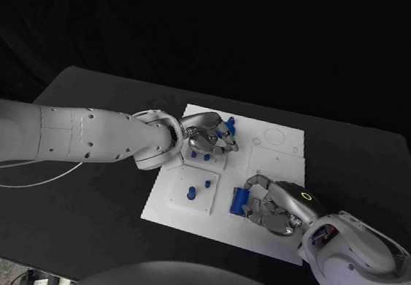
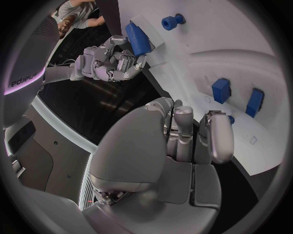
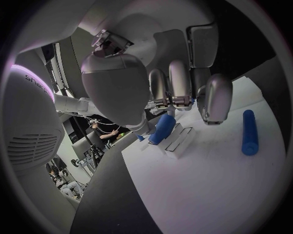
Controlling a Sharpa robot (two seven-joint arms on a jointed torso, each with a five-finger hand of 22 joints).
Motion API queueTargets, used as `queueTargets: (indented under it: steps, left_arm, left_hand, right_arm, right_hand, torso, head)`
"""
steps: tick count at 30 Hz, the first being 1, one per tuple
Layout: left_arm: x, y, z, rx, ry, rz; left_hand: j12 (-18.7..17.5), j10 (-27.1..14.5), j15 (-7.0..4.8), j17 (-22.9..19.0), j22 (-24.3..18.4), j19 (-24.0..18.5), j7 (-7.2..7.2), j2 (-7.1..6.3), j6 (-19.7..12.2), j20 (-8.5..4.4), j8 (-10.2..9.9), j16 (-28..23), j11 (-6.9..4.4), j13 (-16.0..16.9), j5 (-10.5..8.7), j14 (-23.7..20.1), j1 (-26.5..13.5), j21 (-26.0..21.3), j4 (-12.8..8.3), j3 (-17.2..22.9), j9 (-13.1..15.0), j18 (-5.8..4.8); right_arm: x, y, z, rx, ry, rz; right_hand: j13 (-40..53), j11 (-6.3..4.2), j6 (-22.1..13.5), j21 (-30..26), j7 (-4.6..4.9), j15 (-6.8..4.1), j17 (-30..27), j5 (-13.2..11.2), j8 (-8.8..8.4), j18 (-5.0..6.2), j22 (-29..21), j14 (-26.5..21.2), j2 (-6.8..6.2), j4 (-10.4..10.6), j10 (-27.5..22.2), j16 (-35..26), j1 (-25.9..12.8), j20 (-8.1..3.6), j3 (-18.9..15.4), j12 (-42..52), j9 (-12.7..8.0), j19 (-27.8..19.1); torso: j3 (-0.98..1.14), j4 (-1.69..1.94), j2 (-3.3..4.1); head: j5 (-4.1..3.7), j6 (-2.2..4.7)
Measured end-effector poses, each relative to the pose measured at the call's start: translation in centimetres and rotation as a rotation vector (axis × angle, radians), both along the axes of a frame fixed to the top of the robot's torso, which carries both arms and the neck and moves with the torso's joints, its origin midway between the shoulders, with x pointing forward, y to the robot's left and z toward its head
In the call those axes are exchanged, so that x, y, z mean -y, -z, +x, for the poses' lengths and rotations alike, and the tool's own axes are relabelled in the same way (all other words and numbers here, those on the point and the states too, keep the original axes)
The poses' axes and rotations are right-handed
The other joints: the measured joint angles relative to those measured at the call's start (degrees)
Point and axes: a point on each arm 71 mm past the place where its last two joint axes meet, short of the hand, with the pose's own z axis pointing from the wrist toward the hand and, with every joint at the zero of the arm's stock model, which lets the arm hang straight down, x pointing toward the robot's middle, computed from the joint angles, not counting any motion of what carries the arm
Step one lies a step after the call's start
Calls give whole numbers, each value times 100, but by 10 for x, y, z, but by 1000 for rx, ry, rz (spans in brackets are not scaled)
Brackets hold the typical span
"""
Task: Assemble the parts on the task board
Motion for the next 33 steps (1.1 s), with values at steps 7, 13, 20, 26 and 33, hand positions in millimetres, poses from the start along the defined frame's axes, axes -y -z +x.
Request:
queueTargets:
  steps: [7, 13, 20, 26, 33]
  left_arm:
    - [0, 0, 0, -2, -1, 1]
    - [0, 0, 0, -3, 0, 1]
    - [0, 0, 0, -3, -1, 2]
    - [0, 0, 0, -4, 0, 2]
    - [1, 1, 0, -5, 2, 2]
  left_hand:
    - [0, 0, 0, -15, 0, 0, 0, 0, 0, 0, 0, 0, 0, 0, -23, 0, 0, -30, 0, 0, 0, 0]
    - [0, 0, 0, -15, 0, 0, 0, 0, 0, 0, 0, 0, 0, 0, -23, 0, 0, -30, 0, 0, -1, 0]
    - [0, 0, 0, -15, 0, 0, 0, 0, 0, 0, 0, 0, 0, 0, -23, 0, 0, -30, 0, 0, -1, 0]
    - [0, 0, 0, -15, 0, 0, 0, 0, 0, 0, 0, 0, 0, 0, -23, 0, 0, -29, 16, 16, -1, 0]
    - [0, 0, 0, -15, 0, 0, 0, 0, 0, 0, 0, 0, 0, 0, -23, 0, 0, -29, 16, 16, -1, 0]
  right_arm:
    - [-1, 0, -2, -8, -4, 4]
    - [0, -1, -3, -7, -3, 9]
    - [0, -3, -8, 12, -5, 32]
    - [-1, -3, -11, 26, -11, 38]
    - [-2, -1, -12, 36, -14, 37]
  right_hand:
    - [0, 52, -1211, -248, 74, 34, -1, -2339, -935, 49, 0, 12, -154, -59, 9, 0, -147, 63, -245, 0, -825, -63]
    - [0, 71, -1433, -348, 42, 44, -1, -2671, -1217, 91, -1, 1, -229, -47, -11, 0, 135, 93, -400, 0, -1230, -92]
    - [0, 71, -944, -348, 82, 43, -1, -2187, -241, 91, -1, 1, -153, -196, -11, 0, 381, 92, -405, 0, -861, -92]
    - [0, 71, -847, -348, 89, 43, -2, -1708, 181, 90, -2, 1, -147, -272, -11, 0, 436, 92, -392, 0, -790, -92]
    - [0, 71, -816, -378, 98, 43, -2, -1214, 679, 91, -2, 1, -147, -299, -11, 0, 436, 92, -365, 0, -670, -92]
  torso:
    - [0, 0, 0]
    - [-2, 0, 0]
    - [-1, -3, 0]
    - [-3, -6, -3]
    - [-3, -2, -4]
  head:
    - [5, 0]
    - [6, 0]
    - [9, 0]
    - [0, 0]
    - [-7, 0]
